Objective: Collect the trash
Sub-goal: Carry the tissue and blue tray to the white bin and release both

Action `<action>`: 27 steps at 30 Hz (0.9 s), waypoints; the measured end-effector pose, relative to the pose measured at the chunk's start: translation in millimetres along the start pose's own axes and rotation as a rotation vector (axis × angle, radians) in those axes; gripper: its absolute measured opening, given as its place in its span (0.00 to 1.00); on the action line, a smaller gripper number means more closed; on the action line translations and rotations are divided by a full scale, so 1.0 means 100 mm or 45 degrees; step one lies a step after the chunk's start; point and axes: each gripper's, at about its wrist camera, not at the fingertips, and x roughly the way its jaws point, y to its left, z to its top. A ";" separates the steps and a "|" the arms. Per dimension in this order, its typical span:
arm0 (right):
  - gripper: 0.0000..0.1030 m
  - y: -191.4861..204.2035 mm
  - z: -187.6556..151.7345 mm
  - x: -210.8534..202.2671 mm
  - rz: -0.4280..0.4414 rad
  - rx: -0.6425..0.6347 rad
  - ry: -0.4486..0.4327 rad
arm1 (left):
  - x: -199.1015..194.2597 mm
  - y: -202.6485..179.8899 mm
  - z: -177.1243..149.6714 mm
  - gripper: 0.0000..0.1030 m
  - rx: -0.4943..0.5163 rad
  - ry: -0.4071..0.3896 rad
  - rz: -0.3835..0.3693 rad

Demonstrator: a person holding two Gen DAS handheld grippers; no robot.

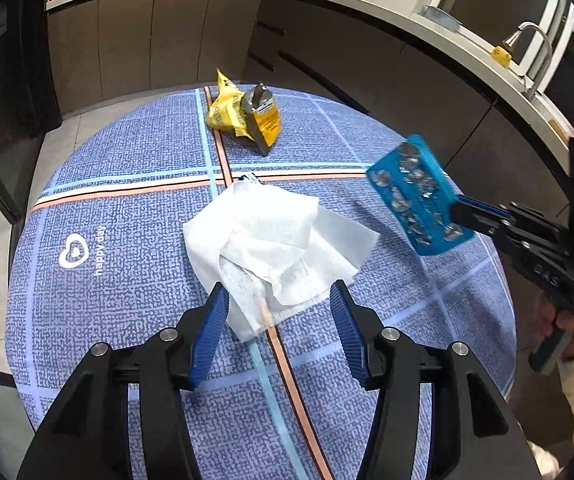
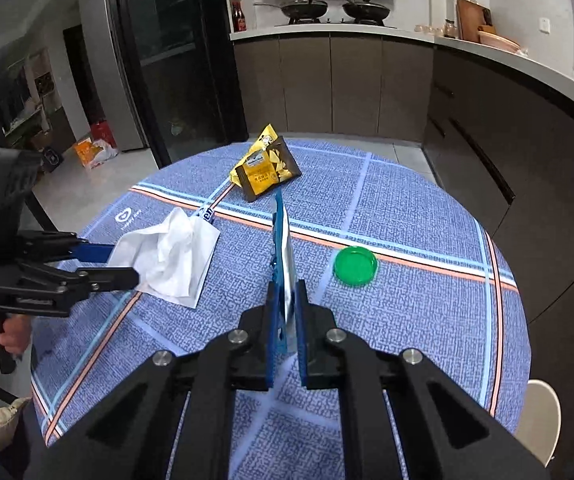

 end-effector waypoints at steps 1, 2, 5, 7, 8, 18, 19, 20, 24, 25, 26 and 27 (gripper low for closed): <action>0.09 0.00 0.00 -0.01 0.001 0.006 0.001 | 0.02 0.01 0.01 0.59 -0.004 0.000 0.015; 0.09 -0.01 -0.01 -0.01 0.001 0.007 0.003 | 0.03 0.02 0.01 0.62 -0.009 -0.007 0.033; 0.09 0.01 0.01 0.00 -0.003 -0.004 0.006 | 0.07 0.05 0.08 0.67 -0.025 -0.015 0.034; 0.10 0.02 0.01 0.02 0.001 -0.007 0.008 | 0.11 0.06 0.14 0.74 -0.037 -0.014 0.031; 0.10 0.01 0.02 0.04 0.000 -0.009 0.015 | 0.12 0.05 0.16 0.74 -0.041 -0.018 0.034; 0.10 -0.01 -0.02 0.11 0.012 -0.011 0.050 | 0.42 -0.03 0.32 0.08 0.069 0.040 0.142; 0.09 0.00 -0.02 0.10 0.011 -0.019 0.050 | 0.43 -0.01 0.33 0.04 0.064 0.049 0.119; 0.09 0.01 -0.02 0.09 0.009 -0.025 0.047 | 0.40 0.01 0.33 0.03 0.051 0.051 0.103; 0.09 0.02 0.00 -0.04 0.020 -0.018 0.009 | 0.16 0.05 0.32 0.03 0.049 0.012 0.091; 0.09 0.02 0.00 -0.08 0.022 -0.016 -0.003 | 0.10 0.05 0.32 0.03 0.052 0.001 0.091; 0.09 0.02 0.01 -0.11 0.023 -0.015 -0.012 | 0.02 0.04 0.33 0.03 0.059 -0.014 0.091; 0.09 0.03 0.02 -0.17 0.026 -0.012 -0.026 | -0.08 0.02 0.34 0.03 0.069 -0.032 0.092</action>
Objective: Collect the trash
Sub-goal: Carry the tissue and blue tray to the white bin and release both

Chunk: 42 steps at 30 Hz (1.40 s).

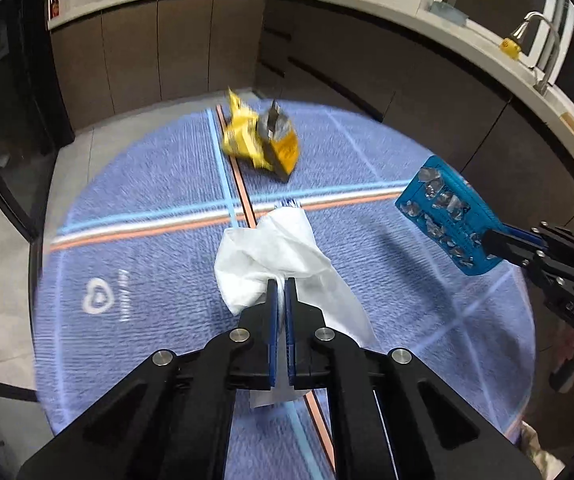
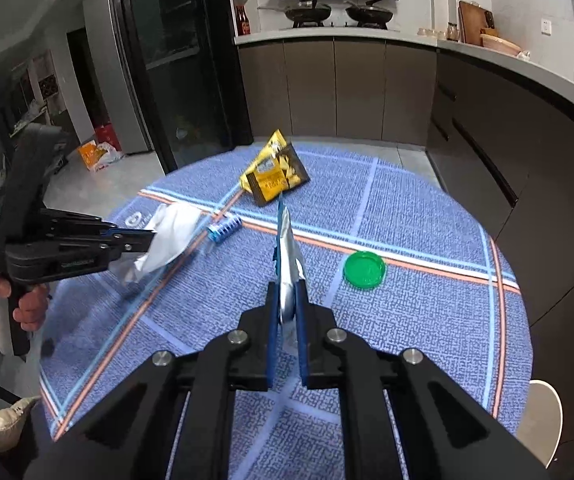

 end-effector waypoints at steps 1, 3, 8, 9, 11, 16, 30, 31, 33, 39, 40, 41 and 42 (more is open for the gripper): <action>0.09 0.01 0.01 -0.06 0.001 0.000 -0.016 | -0.08 -0.03 0.01 0.03 0.005 -0.014 -0.002; 0.09 0.03 0.02 -0.18 0.000 -0.001 -0.045 | -0.29 -0.08 0.06 0.03 0.015 -0.052 -0.019; 0.09 0.03 0.04 -0.59 -0.010 0.013 -0.143 | -0.65 -0.40 0.19 0.03 0.063 -0.131 -0.071; 0.09 0.02 0.03 -0.68 -0.017 0.016 -0.159 | -0.74 -0.51 0.23 0.03 0.082 -0.153 -0.090; 0.09 -0.02 0.00 -0.84 -0.035 0.026 -0.189 | -0.82 -0.68 0.29 0.03 0.118 -0.181 -0.115; 0.09 -0.23 -0.14 -1.27 -0.113 0.066 -0.247 | -0.94 -1.24 0.38 0.03 0.236 -0.227 -0.191; 0.09 -1.22 -0.93 -2.12 -0.389 0.315 -0.296 | -0.52 -2.63 0.43 0.03 0.453 -0.153 -0.430; 0.09 -1.26 -0.98 -2.14 -0.401 0.329 -0.293 | -0.48 -2.74 0.42 0.03 0.466 -0.140 -0.444; 0.09 -1.41 -1.13 -2.19 -0.432 0.375 -0.287 | -0.38 -2.94 0.42 0.03 0.489 -0.114 -0.476; 0.09 -1.82 -1.55 -2.19 -0.482 0.506 -0.251 | -0.06 -3.47 0.41 0.03 0.543 -0.037 -0.546; 0.09 -1.88 -1.61 -2.15 -0.483 0.531 -0.242 | -0.01 -3.52 0.41 0.03 0.547 -0.024 -0.553; 0.09 -1.93 -1.65 -2.13 -0.487 0.548 -0.237 | 0.06 -3.60 0.41 0.03 0.555 -0.010 -0.559; 0.09 -2.00 -1.72 -2.09 -0.492 0.570 -0.227 | 0.16 -3.69 0.39 0.03 0.566 0.008 -0.566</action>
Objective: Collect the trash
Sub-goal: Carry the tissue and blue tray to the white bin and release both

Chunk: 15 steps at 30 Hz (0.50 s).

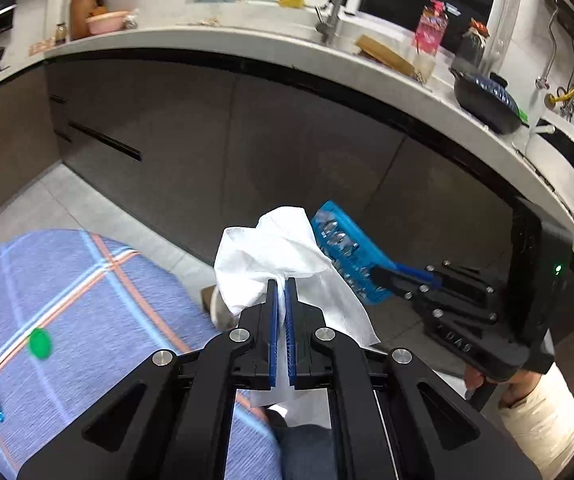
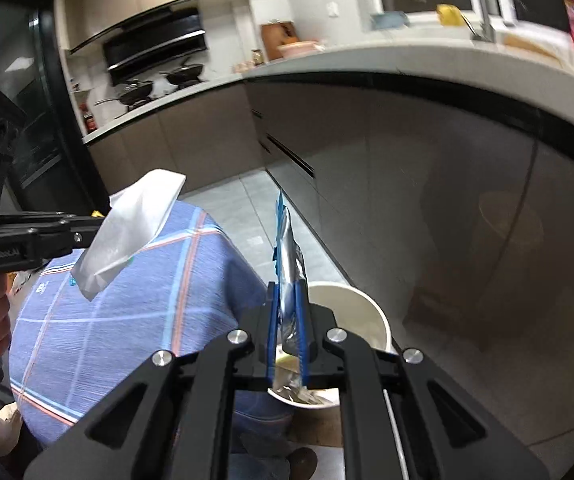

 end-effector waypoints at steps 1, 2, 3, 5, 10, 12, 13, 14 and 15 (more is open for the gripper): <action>0.09 -0.05 -0.03 0.04 -0.005 0.013 0.008 | 0.07 -0.02 0.01 0.03 0.003 0.013 -0.007; 0.09 -0.13 -0.09 0.10 -0.010 0.038 0.022 | 0.16 -0.02 0.01 0.03 0.003 0.031 -0.015; 0.09 -0.19 -0.13 0.14 -0.012 0.058 0.034 | 0.28 -0.03 0.01 0.03 -0.006 0.055 -0.029; 0.09 -0.32 -0.23 0.27 -0.019 0.099 0.063 | 0.51 -0.02 0.00 0.03 -0.030 0.102 -0.058; 0.09 -0.47 -0.37 0.49 -0.016 0.161 0.115 | 1.00 -0.02 -0.02 0.03 -0.048 0.189 -0.069; 0.09 -0.53 -0.42 0.59 -0.011 0.174 0.136 | 1.18 -0.02 -0.04 0.03 -0.035 0.216 -0.055; 0.09 -0.53 -0.44 0.63 -0.011 0.175 0.144 | 1.24 -0.02 -0.05 0.03 -0.032 0.227 -0.050; 0.09 -0.55 -0.47 0.70 -0.008 0.180 0.159 | 1.30 -0.01 -0.06 0.03 -0.031 0.237 -0.044; 0.09 -0.55 -0.47 0.76 -0.005 0.183 0.168 | 1.37 0.00 -0.08 0.04 -0.031 0.250 -0.036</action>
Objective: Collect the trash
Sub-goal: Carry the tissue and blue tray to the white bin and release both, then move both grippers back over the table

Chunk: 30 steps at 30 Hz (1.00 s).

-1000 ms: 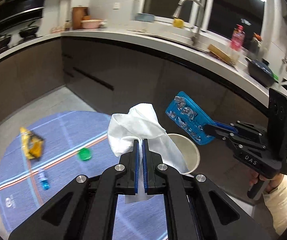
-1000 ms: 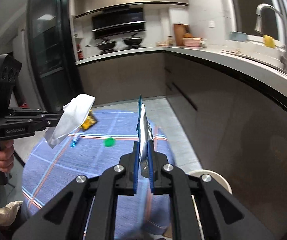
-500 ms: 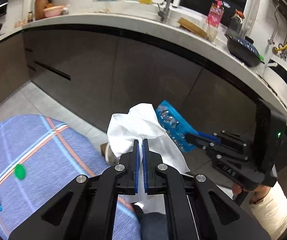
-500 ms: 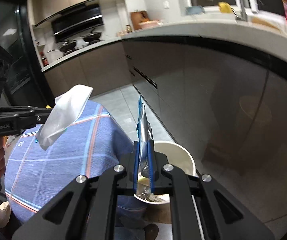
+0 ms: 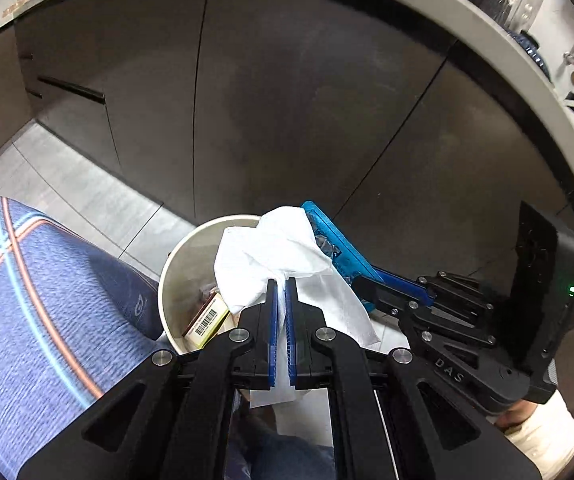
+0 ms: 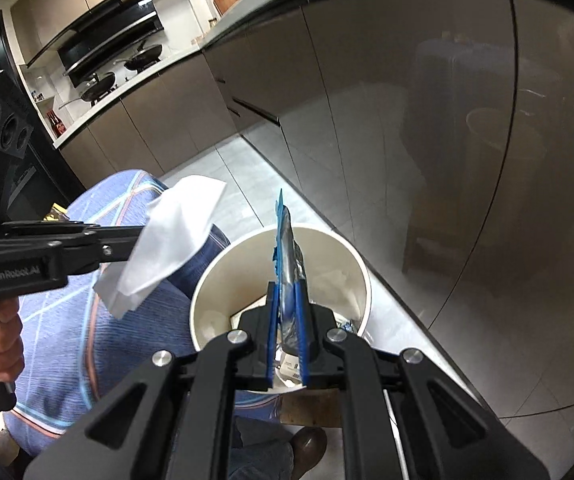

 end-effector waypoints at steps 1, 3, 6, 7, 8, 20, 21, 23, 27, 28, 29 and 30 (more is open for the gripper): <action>0.09 0.00 -0.01 0.04 0.001 0.001 0.008 | 0.07 0.01 0.00 0.04 0.002 0.010 0.007; 0.10 -0.01 -0.04 0.16 0.004 0.004 0.029 | 0.18 0.04 -0.01 0.04 0.009 0.027 0.029; 0.10 -0.04 -0.06 0.29 -0.004 -0.001 0.052 | 0.33 0.06 -0.01 0.05 0.022 0.051 0.070; 0.10 -0.05 -0.05 0.32 -0.005 -0.003 0.057 | 0.36 0.09 -0.02 0.05 0.024 0.055 0.082; 0.10 -0.05 -0.06 0.37 -0.011 -0.011 0.066 | 0.40 0.11 -0.03 0.05 0.029 0.055 0.104; 0.41 0.11 -0.10 0.42 -0.098 -0.236 0.064 | 0.43 0.10 -0.01 0.60 0.084 -0.034 0.250; 0.44 0.11 -0.10 0.40 -0.101 -0.245 0.056 | 0.40 0.10 0.00 0.67 0.083 -0.053 0.264; 0.50 0.10 -0.11 0.35 -0.101 -0.250 0.043 | 0.37 0.10 0.01 0.79 0.082 -0.092 0.294; 0.65 0.10 -0.14 0.26 -0.104 -0.255 0.027 | 0.25 0.09 0.04 0.92 0.056 -0.147 0.348; 0.72 0.10 -0.15 0.24 -0.107 -0.258 0.018 | 0.24 0.08 0.06 0.92 0.047 -0.143 0.346; 0.74 0.11 -0.16 0.20 -0.109 -0.260 0.010 | 0.23 0.07 0.05 0.92 0.036 -0.140 0.345; 0.78 0.12 -0.15 0.19 -0.106 -0.260 0.004 | 0.20 0.07 0.04 0.92 0.026 -0.144 0.343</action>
